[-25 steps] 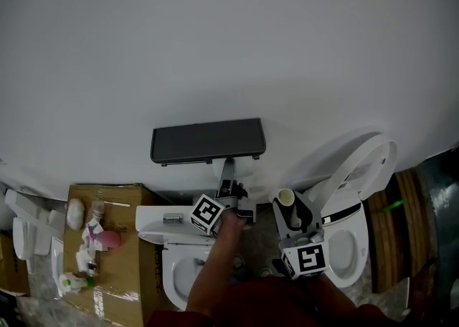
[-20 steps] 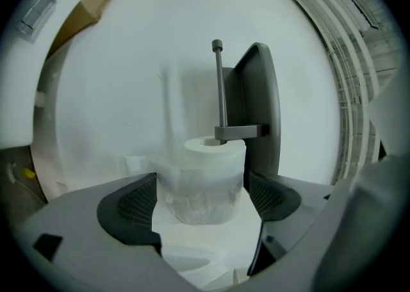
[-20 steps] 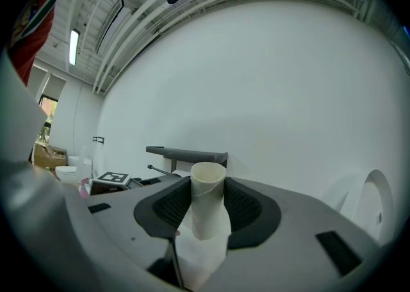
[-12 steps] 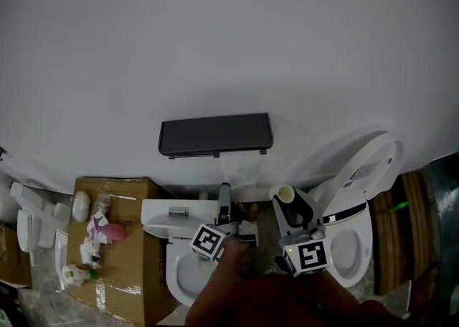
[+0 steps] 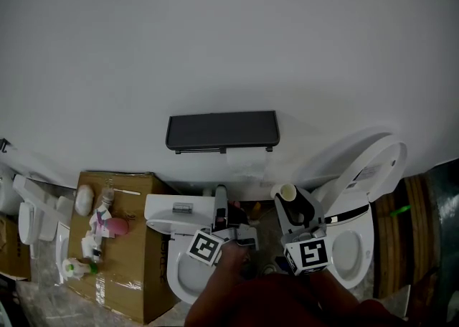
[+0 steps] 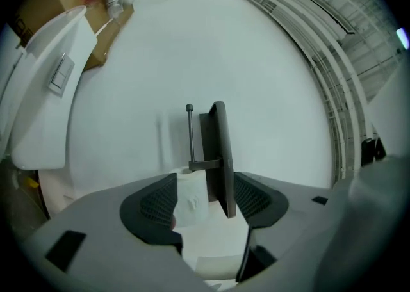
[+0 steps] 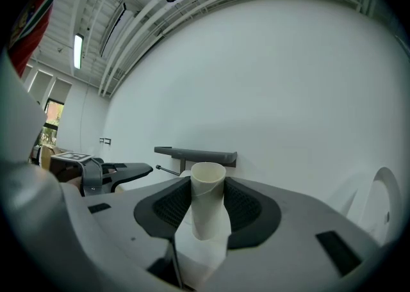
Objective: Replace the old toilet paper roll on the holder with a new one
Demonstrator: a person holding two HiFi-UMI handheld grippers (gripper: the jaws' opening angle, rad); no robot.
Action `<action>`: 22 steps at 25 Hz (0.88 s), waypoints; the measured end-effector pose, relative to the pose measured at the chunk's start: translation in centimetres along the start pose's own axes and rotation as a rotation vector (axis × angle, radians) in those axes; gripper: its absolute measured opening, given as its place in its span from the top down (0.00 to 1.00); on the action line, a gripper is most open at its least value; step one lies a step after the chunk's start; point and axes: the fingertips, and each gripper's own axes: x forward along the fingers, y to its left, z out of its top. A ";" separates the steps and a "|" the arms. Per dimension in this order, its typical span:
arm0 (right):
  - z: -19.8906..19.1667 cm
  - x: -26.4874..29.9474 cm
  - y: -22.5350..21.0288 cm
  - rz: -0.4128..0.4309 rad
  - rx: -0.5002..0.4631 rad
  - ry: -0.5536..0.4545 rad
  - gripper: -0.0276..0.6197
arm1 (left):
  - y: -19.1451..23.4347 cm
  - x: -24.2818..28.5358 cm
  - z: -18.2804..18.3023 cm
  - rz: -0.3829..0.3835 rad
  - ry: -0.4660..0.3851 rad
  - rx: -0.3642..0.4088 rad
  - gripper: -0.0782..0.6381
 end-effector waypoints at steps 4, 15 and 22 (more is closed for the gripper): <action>0.5 -0.1 0.4 0.005 -0.005 -0.005 0.70 | -0.3 -0.4 0.7 0.009 -0.022 0.022 0.76; 0.1 0.2 1.0 0.020 0.017 0.013 0.70 | -1.7 -0.9 1.8 0.114 0.053 0.678 0.87; 0.4 0.4 1.3 0.021 0.035 0.002 0.70 | -6.2 -1.2 -0.4 0.031 0.103 1.482 0.87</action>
